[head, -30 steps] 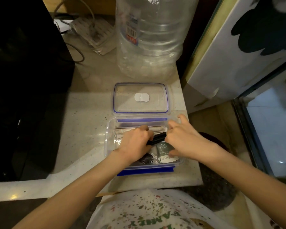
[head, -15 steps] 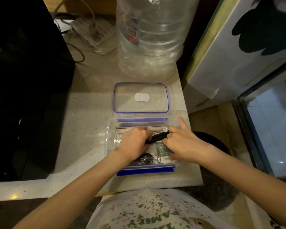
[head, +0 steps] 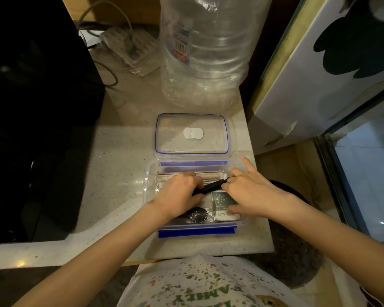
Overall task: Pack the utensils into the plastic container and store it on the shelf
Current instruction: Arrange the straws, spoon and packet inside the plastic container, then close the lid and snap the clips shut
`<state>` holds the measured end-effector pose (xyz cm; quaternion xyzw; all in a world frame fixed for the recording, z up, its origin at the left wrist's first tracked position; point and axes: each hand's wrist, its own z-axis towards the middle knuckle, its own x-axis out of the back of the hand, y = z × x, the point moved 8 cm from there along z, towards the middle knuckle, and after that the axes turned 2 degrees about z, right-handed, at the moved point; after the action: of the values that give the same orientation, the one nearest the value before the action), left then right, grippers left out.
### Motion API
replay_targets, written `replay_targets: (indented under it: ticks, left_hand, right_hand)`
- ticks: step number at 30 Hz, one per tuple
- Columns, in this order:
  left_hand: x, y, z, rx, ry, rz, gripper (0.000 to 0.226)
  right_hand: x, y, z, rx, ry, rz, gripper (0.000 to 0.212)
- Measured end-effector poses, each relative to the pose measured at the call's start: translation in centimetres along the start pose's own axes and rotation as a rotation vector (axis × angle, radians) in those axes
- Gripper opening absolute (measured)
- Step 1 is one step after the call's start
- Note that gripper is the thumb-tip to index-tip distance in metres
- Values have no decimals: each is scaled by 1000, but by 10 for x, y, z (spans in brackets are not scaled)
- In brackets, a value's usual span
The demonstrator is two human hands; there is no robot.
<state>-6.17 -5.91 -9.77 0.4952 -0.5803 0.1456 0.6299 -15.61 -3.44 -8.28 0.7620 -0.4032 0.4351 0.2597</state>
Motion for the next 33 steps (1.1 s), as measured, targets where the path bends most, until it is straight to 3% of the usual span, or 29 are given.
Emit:
replay_targets:
  ticks: [4,7,11,14,18,24,33]
  left_hand:
    - [33,-11,0,8,96,-143,13]
    - [70,-30,3,81,186,-284,11]
    - [101,-79,9,357,393,-349,10]
    - [89,-125,17,577,420,-339,24]
    - [60,-164,23,755,339,-411,30]
    - [57,-164,31,737,359,-410,27]
    - [66,-159,39,786,409,-397,20]
  right_hand:
    - [26,10,3,23,183,115,29]
    - [60,27,1,68,466,348,20]
    - [71,75,13,-163,654,749,17]
    - [45,117,41,-415,611,957,18]
    - [10,139,62,-626,489,1058,25]
    - [-3,145,71,-766,452,1041,22]
    - [-8,147,72,-774,417,1063,26]
